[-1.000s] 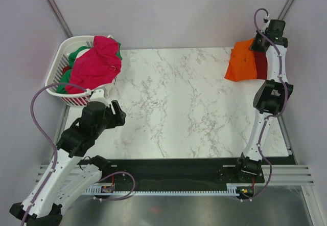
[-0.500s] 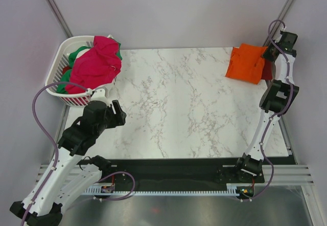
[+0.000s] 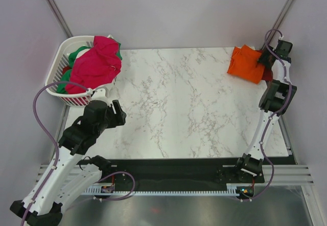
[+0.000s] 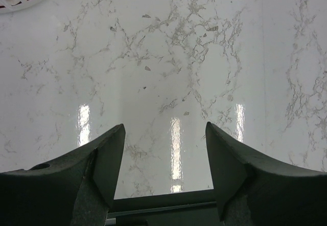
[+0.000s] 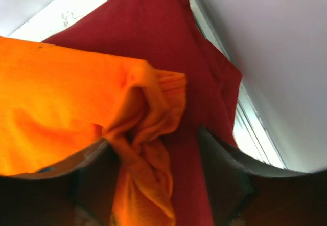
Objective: Fold and stack the t-shirts
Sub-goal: Neatly place the folded tshirt to the corner
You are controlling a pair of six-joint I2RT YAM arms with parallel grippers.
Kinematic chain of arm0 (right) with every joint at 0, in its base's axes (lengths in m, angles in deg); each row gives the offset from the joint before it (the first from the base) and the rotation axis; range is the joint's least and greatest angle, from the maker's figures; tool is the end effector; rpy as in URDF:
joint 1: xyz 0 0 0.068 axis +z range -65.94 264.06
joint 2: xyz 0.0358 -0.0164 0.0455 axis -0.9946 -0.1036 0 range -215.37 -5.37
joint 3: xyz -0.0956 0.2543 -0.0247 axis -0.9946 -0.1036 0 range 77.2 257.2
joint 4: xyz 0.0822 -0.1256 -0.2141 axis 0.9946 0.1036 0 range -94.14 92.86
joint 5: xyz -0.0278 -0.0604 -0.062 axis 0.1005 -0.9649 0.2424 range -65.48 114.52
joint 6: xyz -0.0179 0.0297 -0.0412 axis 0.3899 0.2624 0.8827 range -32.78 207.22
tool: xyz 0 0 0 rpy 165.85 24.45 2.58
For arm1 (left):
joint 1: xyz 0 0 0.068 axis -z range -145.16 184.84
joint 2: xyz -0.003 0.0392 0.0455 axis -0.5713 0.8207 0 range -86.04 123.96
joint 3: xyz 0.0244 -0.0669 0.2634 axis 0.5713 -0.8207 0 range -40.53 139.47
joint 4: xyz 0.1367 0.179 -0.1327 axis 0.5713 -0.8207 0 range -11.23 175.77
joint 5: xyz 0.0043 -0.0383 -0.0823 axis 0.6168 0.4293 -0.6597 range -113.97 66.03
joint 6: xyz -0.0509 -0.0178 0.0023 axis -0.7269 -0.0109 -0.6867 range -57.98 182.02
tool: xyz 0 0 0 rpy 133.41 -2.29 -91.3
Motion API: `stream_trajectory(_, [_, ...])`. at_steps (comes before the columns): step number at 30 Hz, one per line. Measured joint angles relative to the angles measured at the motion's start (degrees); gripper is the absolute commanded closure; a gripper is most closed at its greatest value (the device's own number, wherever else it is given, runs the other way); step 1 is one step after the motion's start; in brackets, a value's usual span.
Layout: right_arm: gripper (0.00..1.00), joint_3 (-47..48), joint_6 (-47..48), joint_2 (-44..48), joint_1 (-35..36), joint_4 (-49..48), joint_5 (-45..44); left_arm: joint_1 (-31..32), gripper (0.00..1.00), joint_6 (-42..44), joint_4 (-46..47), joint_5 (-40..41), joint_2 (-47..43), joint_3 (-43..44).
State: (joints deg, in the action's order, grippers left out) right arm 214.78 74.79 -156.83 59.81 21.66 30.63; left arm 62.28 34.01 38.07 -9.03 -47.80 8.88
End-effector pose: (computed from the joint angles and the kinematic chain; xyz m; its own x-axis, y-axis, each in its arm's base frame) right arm 0.5381 -0.2381 0.1693 -0.4967 0.4584 -0.7370 0.4512 0.8618 0.2320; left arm 0.1181 -0.0510 0.3187 -0.5892 -0.2053 -0.7815 -0.0174 0.9702 -0.2418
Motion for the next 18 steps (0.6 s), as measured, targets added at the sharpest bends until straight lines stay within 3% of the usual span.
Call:
stream_trajectory(5, [0.18, -1.97, 0.55, 1.55, 0.20, -0.09, -2.58, 0.00, 0.28, 0.00, 0.00, 0.00, 0.07, 0.00])
stream_trajectory(9, [0.02, -3.56, 0.13, 6.14, 1.20, 3.54, -10.73, 0.00, 0.29, 0.00, 0.00, 0.00, 0.07, 0.00])
stream_trajectory(18, [0.02, -5.01, -1.97, 27.74, 1.97, 6.27, -28.92, 0.00, 0.28, 0.00, 0.00, 0.04, -1.27, 0.00])
